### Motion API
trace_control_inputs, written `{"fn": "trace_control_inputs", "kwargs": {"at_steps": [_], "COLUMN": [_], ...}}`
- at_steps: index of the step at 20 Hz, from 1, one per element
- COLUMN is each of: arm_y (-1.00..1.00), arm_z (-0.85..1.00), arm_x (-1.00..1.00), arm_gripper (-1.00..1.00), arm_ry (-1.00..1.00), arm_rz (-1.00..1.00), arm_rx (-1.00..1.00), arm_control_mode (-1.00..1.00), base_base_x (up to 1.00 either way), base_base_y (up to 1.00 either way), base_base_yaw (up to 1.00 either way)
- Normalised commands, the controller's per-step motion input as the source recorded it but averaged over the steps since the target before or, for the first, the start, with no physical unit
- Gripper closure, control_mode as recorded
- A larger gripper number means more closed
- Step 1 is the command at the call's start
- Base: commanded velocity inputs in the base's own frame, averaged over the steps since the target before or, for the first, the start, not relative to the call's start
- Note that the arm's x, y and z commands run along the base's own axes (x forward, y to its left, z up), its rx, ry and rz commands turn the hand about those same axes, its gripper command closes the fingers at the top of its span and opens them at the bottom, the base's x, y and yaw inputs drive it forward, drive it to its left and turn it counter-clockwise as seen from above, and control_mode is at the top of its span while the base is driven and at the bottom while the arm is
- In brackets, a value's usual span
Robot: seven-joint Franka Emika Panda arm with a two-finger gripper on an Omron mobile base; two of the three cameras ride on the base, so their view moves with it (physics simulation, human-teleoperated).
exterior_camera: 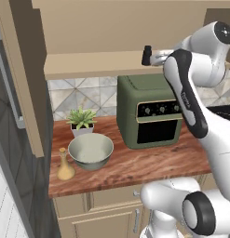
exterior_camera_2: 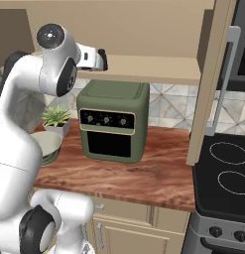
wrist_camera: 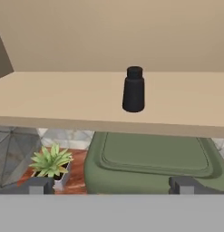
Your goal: Retrieve the bottle and the shaker from the cabinet and place them next to the mixing bowl on the counter. Then add garlic from the fridge to the mixing bowl.
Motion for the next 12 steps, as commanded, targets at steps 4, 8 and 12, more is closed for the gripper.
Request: {"fn": "trace_control_inputs", "kwargs": {"at_steps": [4, 8, 12], "arm_y": [0.0, -0.01, -0.03], "arm_z": [0.0, 0.0, 0.0], "arm_x": [0.56, 0.43, 0.37], "arm_gripper": [-1.0, -1.0, -1.0], "arm_ry": [0.0, 0.01, 0.0], "arm_rz": [0.0, 0.0, 0.0], "arm_rx": [0.0, 0.0, 0.0], "arm_control_mode": [-1.0, -1.0, -1.0], "base_base_x": [0.0, 0.0, 0.0], "base_base_y": [0.0, 0.0, 0.0], "base_base_yaw": [0.0, 0.0, 0.0]}}
